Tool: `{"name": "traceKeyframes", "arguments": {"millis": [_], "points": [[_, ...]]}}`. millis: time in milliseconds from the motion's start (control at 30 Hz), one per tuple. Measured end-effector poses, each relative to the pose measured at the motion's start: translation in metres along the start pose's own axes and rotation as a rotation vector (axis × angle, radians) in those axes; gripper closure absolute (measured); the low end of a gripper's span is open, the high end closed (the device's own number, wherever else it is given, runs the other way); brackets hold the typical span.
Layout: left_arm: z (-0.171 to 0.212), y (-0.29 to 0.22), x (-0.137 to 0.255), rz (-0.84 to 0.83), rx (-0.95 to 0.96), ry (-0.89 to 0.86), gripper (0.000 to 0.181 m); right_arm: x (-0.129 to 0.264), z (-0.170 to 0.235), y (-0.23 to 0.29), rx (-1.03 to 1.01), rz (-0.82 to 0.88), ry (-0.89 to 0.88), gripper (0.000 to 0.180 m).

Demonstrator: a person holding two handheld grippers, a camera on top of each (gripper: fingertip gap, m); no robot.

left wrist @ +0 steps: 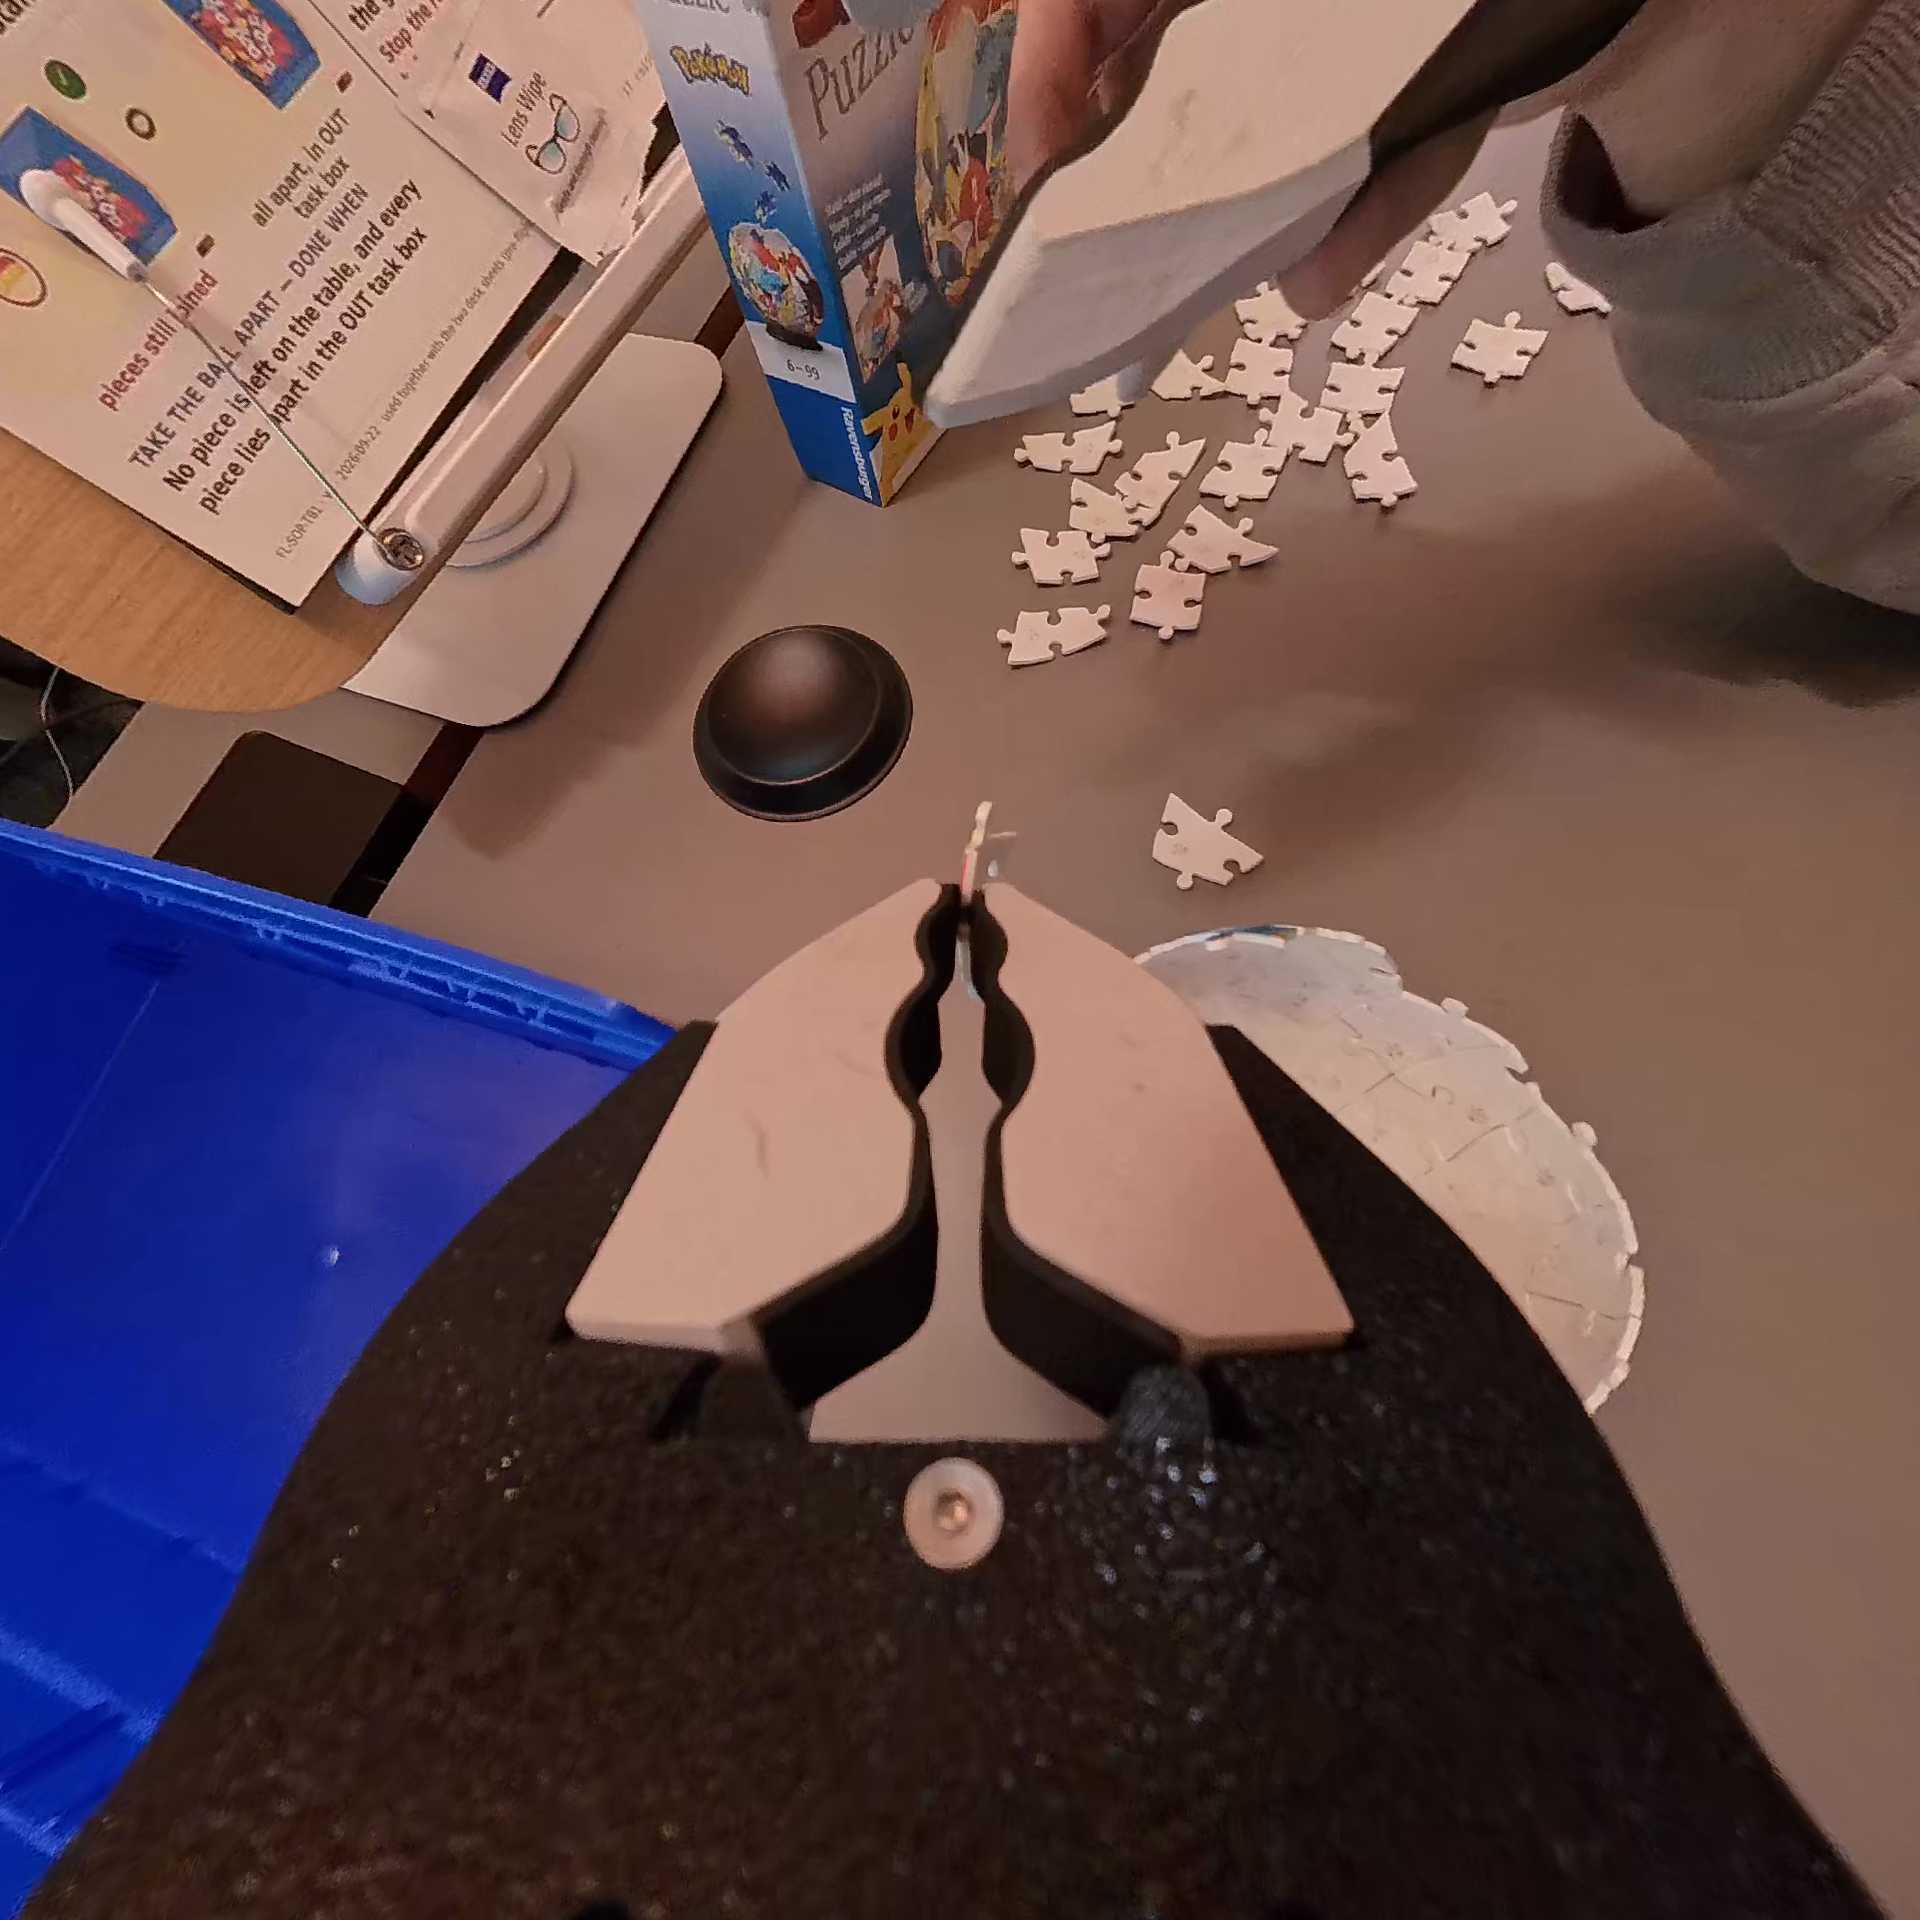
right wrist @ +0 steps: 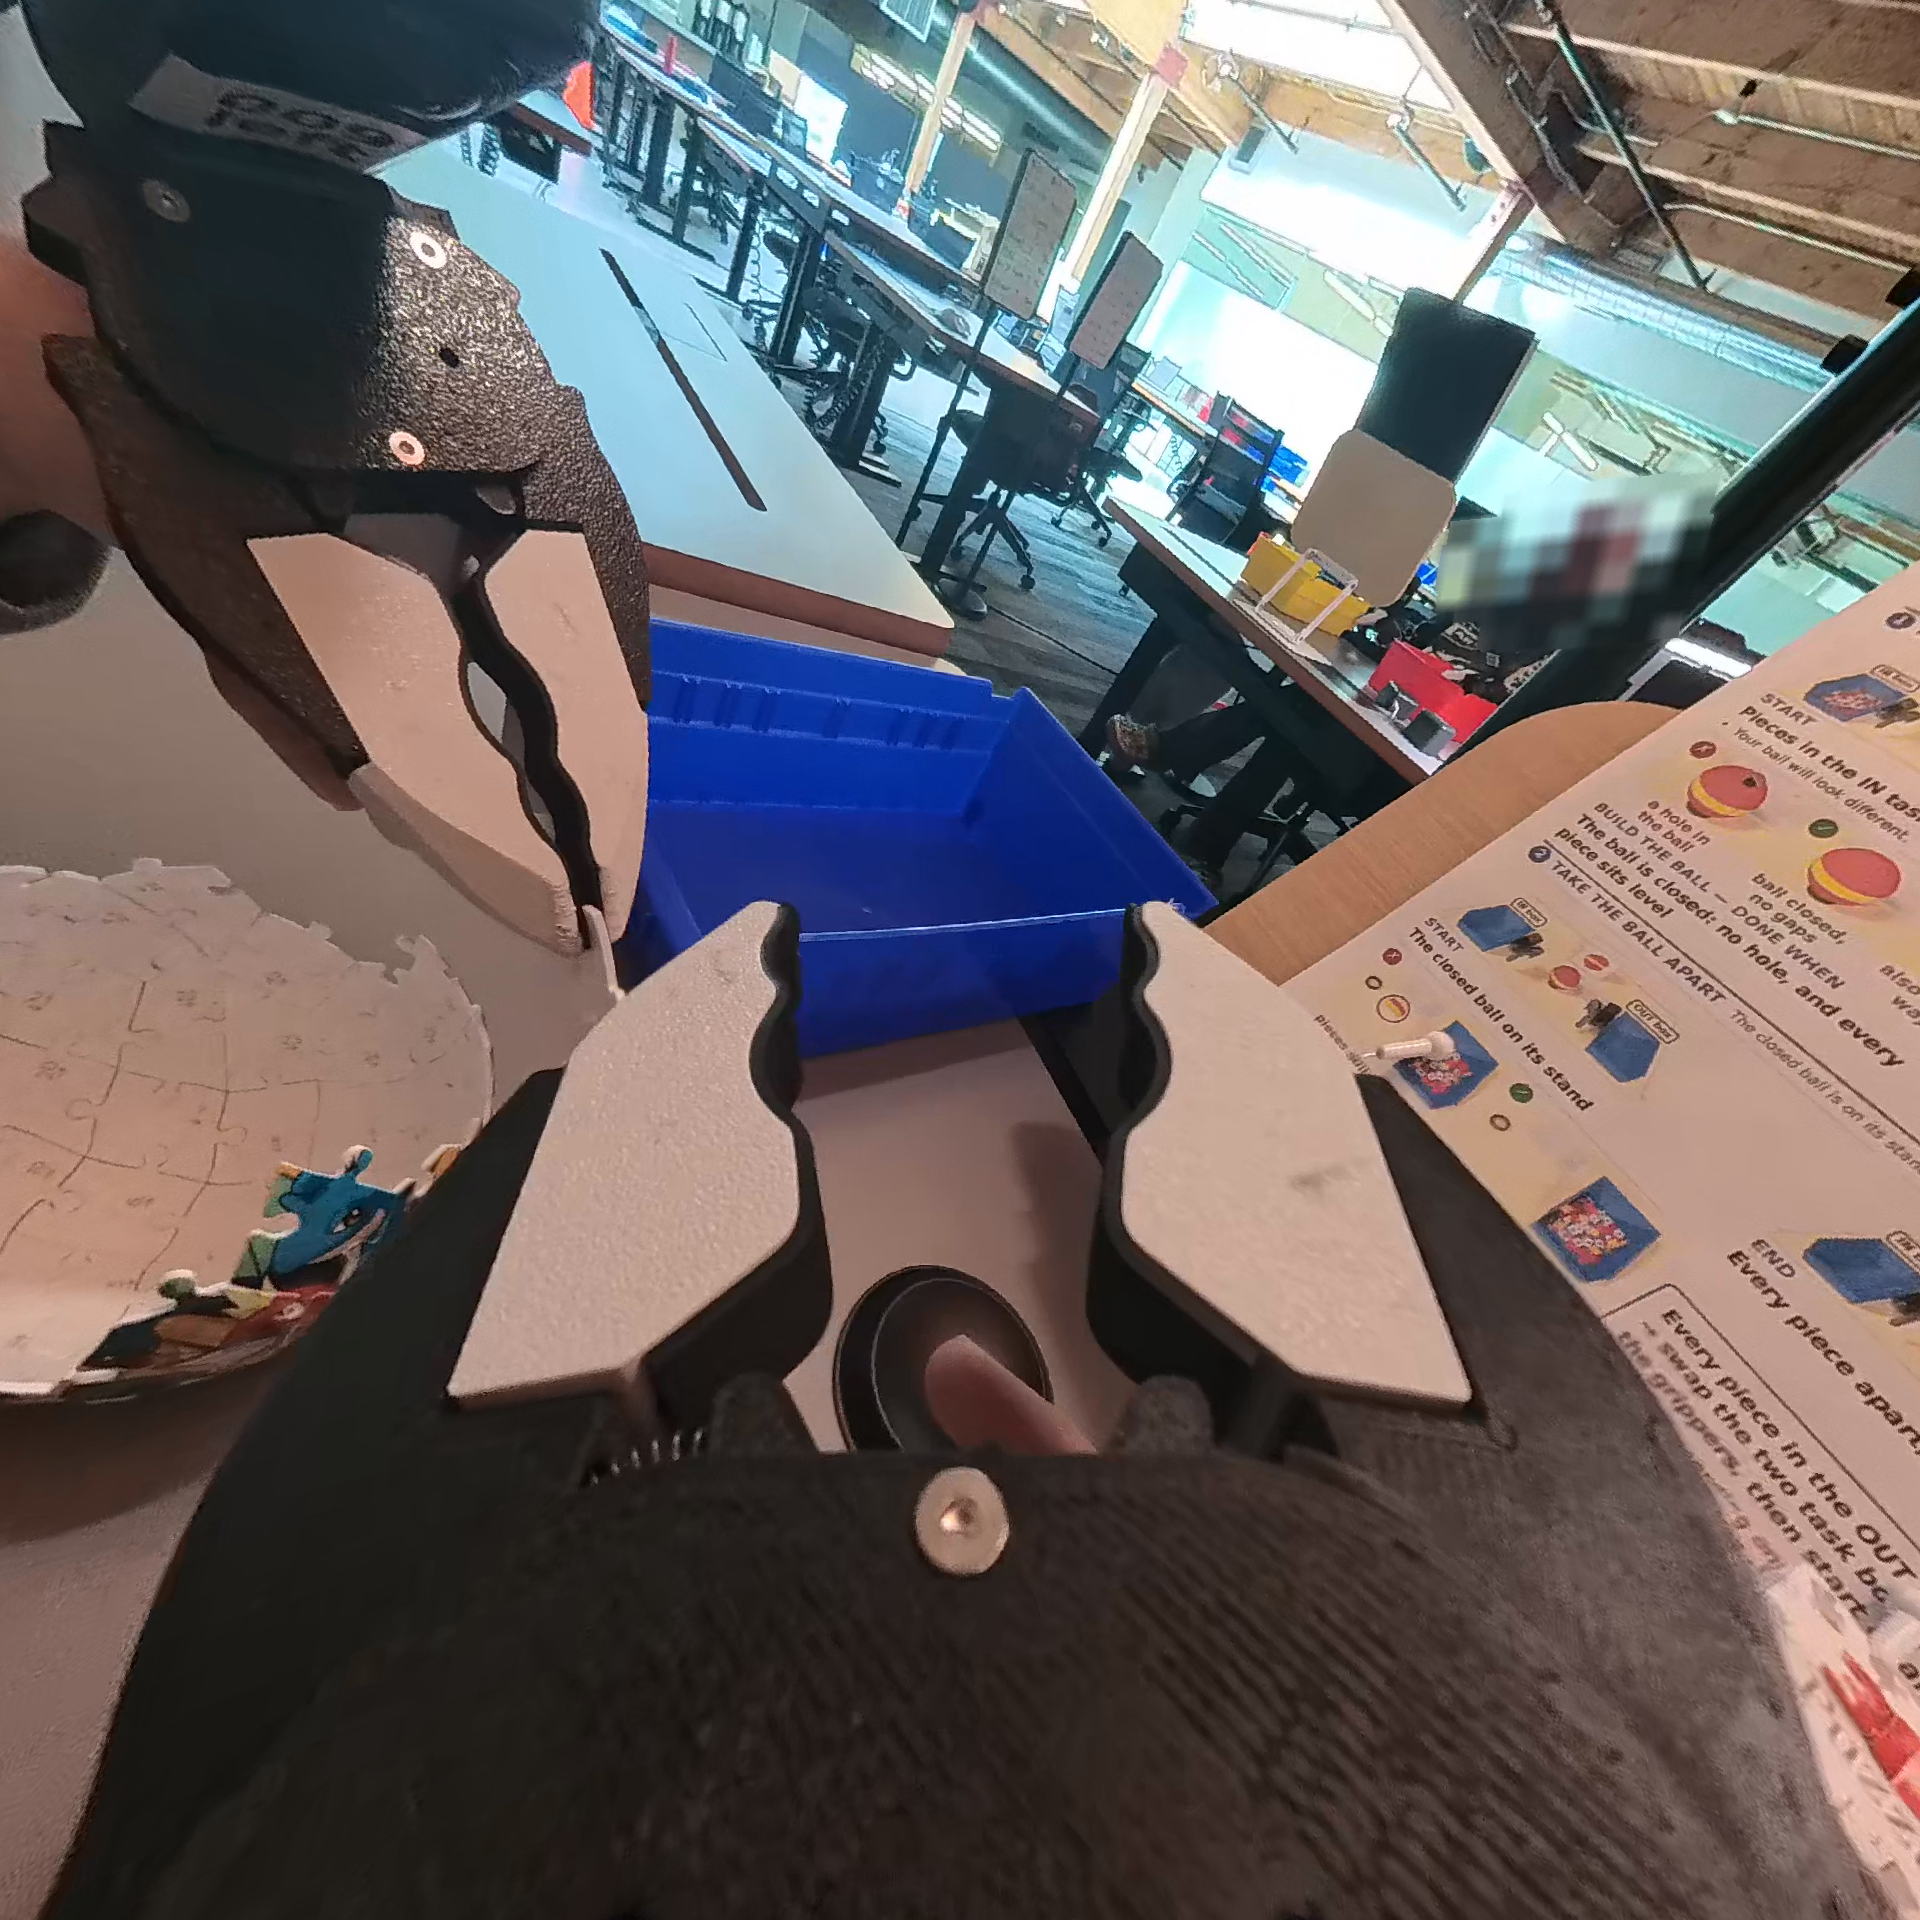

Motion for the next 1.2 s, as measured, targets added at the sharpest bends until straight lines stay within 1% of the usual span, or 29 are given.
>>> {"name": "traceKeyframes", "arguments": {"millis": [200, 533, 867, 967, 1067, 1167, 1200], "points": [[0.002, 0.002, -0.002, -0.003, 0.003, 0.008, 0.179, 0.002, 0.007, 0.005, -0.017, -0.018, 0.022, 0.121], [-0.001, 0.002, 0.002, -0.004, 0.006, -0.012, 0.179, 0.004, 0.006, 0.002, -0.020, -0.005, 0.015, 0.121], [-0.002, 0.011, 0.013, -0.035, 0.022, -0.031, 0.179, -0.008, 0.016, 0.013, -0.027, -0.051, 0.040, 0.121], [-0.001, 0.010, 0.012, -0.026, 0.026, -0.027, 0.179, -0.012, 0.017, 0.020, -0.031, -0.083, 0.039, 0.126], [0.000, 0.009, 0.010, -0.014, 0.031, -0.021, 0.179, -0.014, 0.017, 0.032, -0.045, -0.158, 0.020, 0.132], [0.000, 0.008, 0.011, -0.005, 0.036, -0.024, 0.179, -0.013, 0.015, 0.039, -0.124, -0.230, -0.020, 0.158], [0.001, 0.008, 0.012, 0.001, 0.037, -0.022, 0.179, -0.012, 0.014, 0.039, -0.161, -0.248, -0.030, 0.163]]}}
Point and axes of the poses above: each gripper's, where its closed fingertips meet, x back along the fingers, z out of its underside, y = z × x across the jaws, the point moved 1 cm from there along x, back along the fingers, and after that the axes turned 6 degrees about -y, right-handed, at the moved point
